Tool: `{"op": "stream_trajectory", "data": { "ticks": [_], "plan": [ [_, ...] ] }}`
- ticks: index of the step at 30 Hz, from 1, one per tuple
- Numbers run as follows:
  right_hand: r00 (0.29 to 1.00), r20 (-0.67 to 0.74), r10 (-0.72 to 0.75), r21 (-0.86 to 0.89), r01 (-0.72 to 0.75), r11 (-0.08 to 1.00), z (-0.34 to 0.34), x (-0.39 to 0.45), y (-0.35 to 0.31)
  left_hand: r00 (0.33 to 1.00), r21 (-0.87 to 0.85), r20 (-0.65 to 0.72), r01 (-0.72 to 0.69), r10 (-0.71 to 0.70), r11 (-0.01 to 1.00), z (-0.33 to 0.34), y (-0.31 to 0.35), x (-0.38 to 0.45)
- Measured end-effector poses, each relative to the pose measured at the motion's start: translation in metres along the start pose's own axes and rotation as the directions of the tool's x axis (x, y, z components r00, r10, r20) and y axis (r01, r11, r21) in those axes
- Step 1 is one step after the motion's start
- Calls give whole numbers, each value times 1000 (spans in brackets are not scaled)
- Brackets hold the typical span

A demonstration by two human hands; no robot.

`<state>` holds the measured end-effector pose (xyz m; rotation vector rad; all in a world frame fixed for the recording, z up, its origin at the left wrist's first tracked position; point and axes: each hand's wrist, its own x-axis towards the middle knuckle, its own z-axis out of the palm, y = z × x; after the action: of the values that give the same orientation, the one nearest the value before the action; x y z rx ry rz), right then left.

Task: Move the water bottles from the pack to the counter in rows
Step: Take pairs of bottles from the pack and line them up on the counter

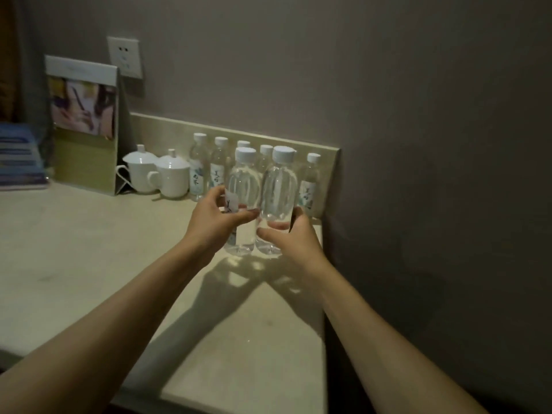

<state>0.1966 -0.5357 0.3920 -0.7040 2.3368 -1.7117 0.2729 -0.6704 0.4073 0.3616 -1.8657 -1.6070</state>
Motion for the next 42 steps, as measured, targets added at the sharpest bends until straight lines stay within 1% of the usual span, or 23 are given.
{"op": "stream_trajectory", "data": {
  "ticks": [4,7,10,13,15,17,19,21,22,24,25,26,30,34,36,39,42],
  "plan": [
    [996,-83,-31,-133,20,991,64,28,-11,997,59,75,-41,37,997,-63,-16,35],
    [992,-125,-8,-216,-19,976,100,36,-24,998,89,56,-45,41,995,-89,-29,53],
    [976,-216,18,-298,-83,951,128,40,-31,999,124,-1,-48,49,991,-100,-44,63],
    [952,-303,48,-339,-154,928,148,46,-31,996,163,-44,-71,80,984,-104,-58,75],
    [940,-337,61,-362,-189,913,155,51,-28,994,184,-63,-74,87,980,-104,-63,85],
    [935,-350,51,-403,-200,893,158,57,-27,994,247,-51,-76,92,966,-104,-67,94],
    [944,-329,37,-450,-191,872,158,63,-25,997,308,3,-76,79,948,-106,-69,99],
    [969,-242,47,-466,-159,870,156,67,-23,995,353,85,-73,45,933,-111,-71,100],
    [981,-182,62,-458,-141,878,153,68,-21,991,404,136,-76,23,911,-115,-70,101],
    [992,-86,89,-452,-118,884,147,70,-18,974,562,218,-73,-62,824,-124,-69,106],
    [993,-66,98,-454,-118,883,144,72,-17,967,612,234,-65,-102,788,-127,-69,109],
    [993,-65,100,-453,-119,884,142,74,-15,963,624,241,-57,-123,779,-128,-70,111],
    [986,-157,51,-412,-113,904,149,78,-16,983,612,166,-40,-79,790,-120,-73,112],
    [967,-251,43,-439,-154,885,162,85,-20,996,622,84,-19,-42,782,-116,-77,117],
    [969,-239,58,-425,-158,891,165,89,-20,999,622,43,-17,-13,783,-115,-80,118],
    [975,-214,57,-367,-134,920,166,95,-17,1000,568,-10,-2,9,823,-111,-82,118],
    [969,-243,46,-360,-134,923,167,101,-16,1000,541,-26,10,5,841,-107,-86,125]
  ]
}}
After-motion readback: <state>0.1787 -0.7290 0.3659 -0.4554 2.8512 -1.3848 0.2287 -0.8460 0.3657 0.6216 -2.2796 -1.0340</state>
